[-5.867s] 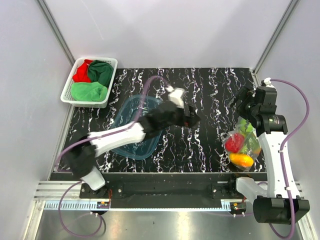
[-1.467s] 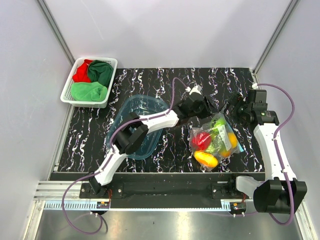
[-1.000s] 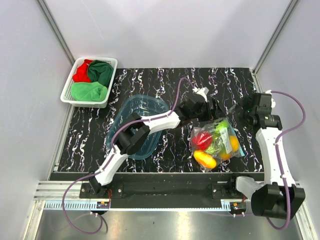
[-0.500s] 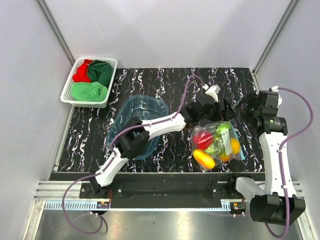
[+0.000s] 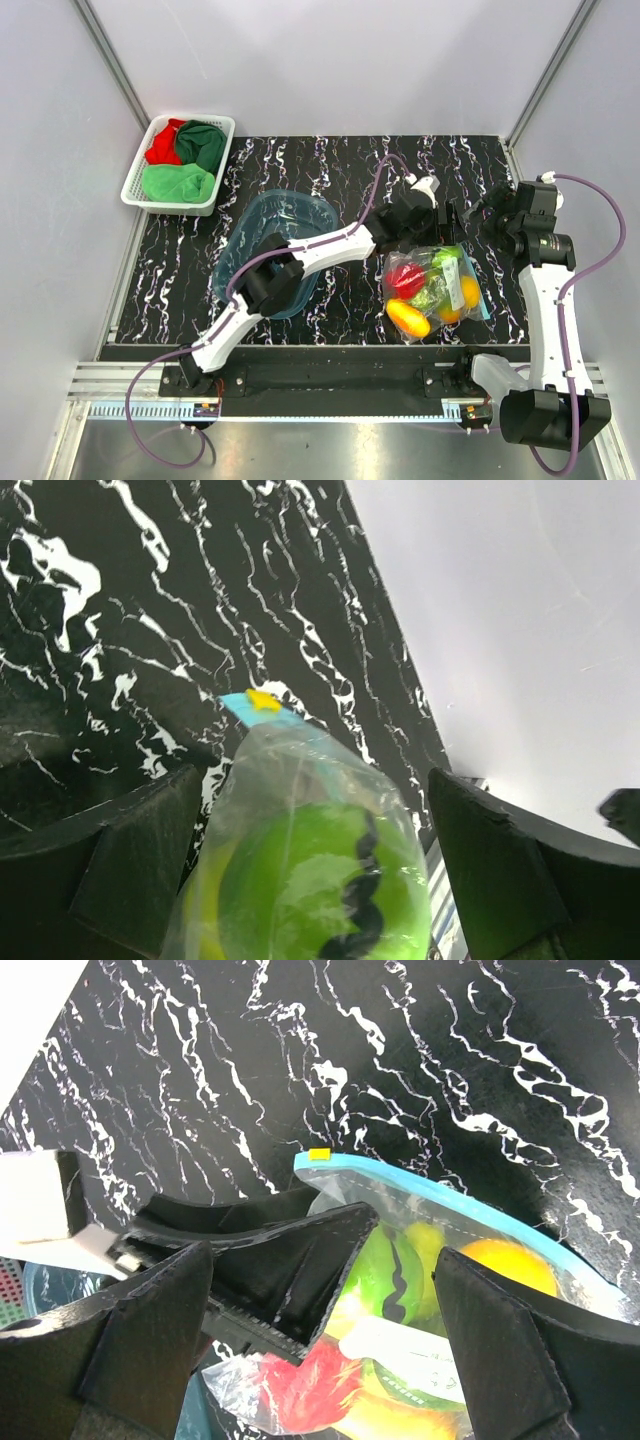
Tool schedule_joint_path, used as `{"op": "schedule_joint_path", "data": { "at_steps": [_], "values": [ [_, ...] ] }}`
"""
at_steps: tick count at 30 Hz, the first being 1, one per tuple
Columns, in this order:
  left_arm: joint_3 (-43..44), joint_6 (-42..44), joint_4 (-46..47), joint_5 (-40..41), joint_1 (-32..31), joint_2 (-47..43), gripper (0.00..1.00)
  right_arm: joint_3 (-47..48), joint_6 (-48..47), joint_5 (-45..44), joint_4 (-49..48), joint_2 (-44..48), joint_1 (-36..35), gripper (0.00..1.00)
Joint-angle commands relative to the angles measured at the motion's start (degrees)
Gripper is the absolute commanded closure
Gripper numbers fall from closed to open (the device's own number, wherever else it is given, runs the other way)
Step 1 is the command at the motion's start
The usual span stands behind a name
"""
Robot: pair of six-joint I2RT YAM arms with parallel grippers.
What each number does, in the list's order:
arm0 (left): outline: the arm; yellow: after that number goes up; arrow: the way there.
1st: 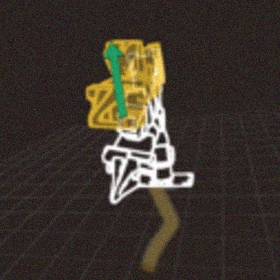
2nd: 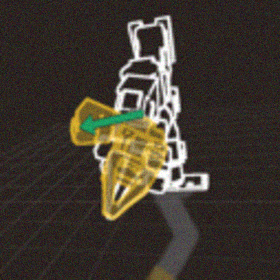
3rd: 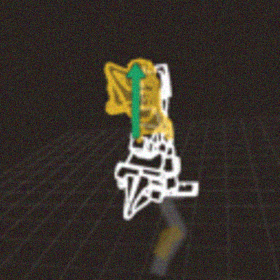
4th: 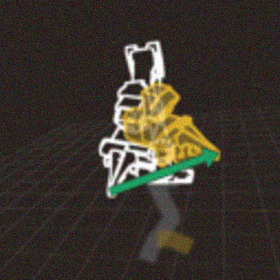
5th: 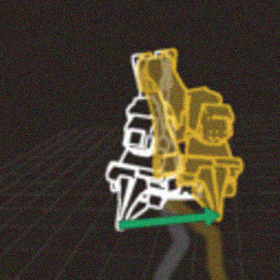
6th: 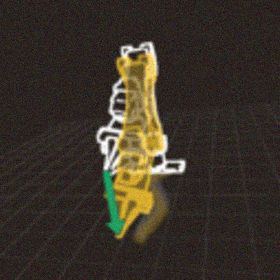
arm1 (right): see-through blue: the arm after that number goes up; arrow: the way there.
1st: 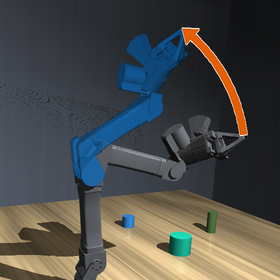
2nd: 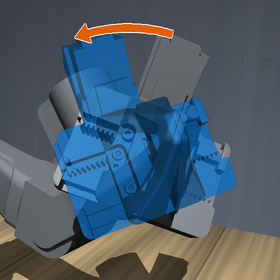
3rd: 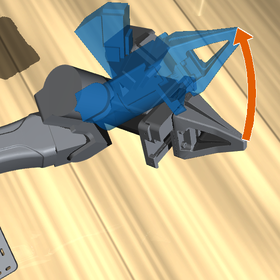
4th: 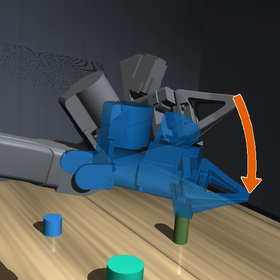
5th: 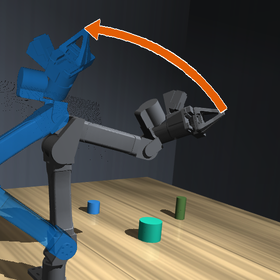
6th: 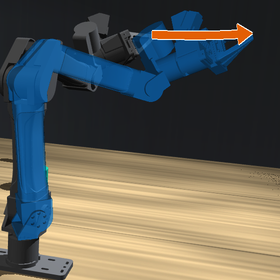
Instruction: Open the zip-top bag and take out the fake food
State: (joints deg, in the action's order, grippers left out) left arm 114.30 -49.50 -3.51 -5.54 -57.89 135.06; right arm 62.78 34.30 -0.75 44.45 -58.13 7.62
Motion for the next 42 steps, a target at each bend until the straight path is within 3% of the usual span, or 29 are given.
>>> {"op": "schedule_joint_path", "data": {
  "at_steps": [1, 4, 5, 7, 8, 11, 12, 13, 28, 32, 35, 42],
  "values": [
    [2.85, 0.72, 0.78, -1.39, -0.03, 0.9, 0.04, 1.2, -0.99, 2.33, -1.03, 0.82, 0.03, 0.0],
    [2.68, -0.34, 3.33, -4.64, 0.14, 1.52, 0.16, 1.11, -0.99, 3.56, -1.12, 0.56, 0.03, 0.0],
    [2.16, -0.95, 4.81, -5.87, 0.32, 1.87, 0.31, 1.11, -1.17, 3.83, -1.12, 0.65, 0.03, 0.0],
    [1.19, -3.58, 9.82, -9.99, 0.67, 2.04, 0.45, 1.2, -1.69, 4.79, -1.03, 0.47, -0.06, 0.0],
    [0.23, -4.63, 11.49, -11.41, 1.11, 2.22, 0.63, 1.29, -1.87, 5.06, -1.03, 0.39, -0.06, 0.0],
    [-1.62, -6.93, 15.55, -15.11, 1.81, 1.35, 0.77, 1.81, -2.31, 7.51, -1.03, 0.12, -0.06, 0.0],
    [-1.97, -6.84, 15.46, -15.46, 2.07, 0.91, 0.92, 2.16, -2.14, 8.04, -1.03, 0.03, -0.06, 0.0],
    [-2.41, -6.58, 15.37, -15.64, 2.25, 0.38, 0.99, 2.34, -2.14, 8.57, -1.12, -0.23, -0.06, 0.0],
    [-17.08, 3.96, 16.24, -21.96, 6.74, -19.48, 1.0, 11.22, -0.03, 20.35, -0.15, -6.38, -0.06, 0.0],
    [-19.03, 6.6, 20.72, -26.09, 7.17, -21.42, 1.0, 12.89, -0.64, 21.22, -0.06, -6.91, -0.06, 0.0],
    [-17.98, 6.25, 25.03, -32.67, 7.96, -20.99, 1.0, 15.17, -4.49, 27.0, -0.5, -9.1, -0.06, 0.0],
    [-14.54, 11.08, 18.54, -42.26, 9.46, -19.66, 1.0, 12.38, -9.69, 32.39, -5.85, -7.71, -0.06, 0.0]
  ]
}}
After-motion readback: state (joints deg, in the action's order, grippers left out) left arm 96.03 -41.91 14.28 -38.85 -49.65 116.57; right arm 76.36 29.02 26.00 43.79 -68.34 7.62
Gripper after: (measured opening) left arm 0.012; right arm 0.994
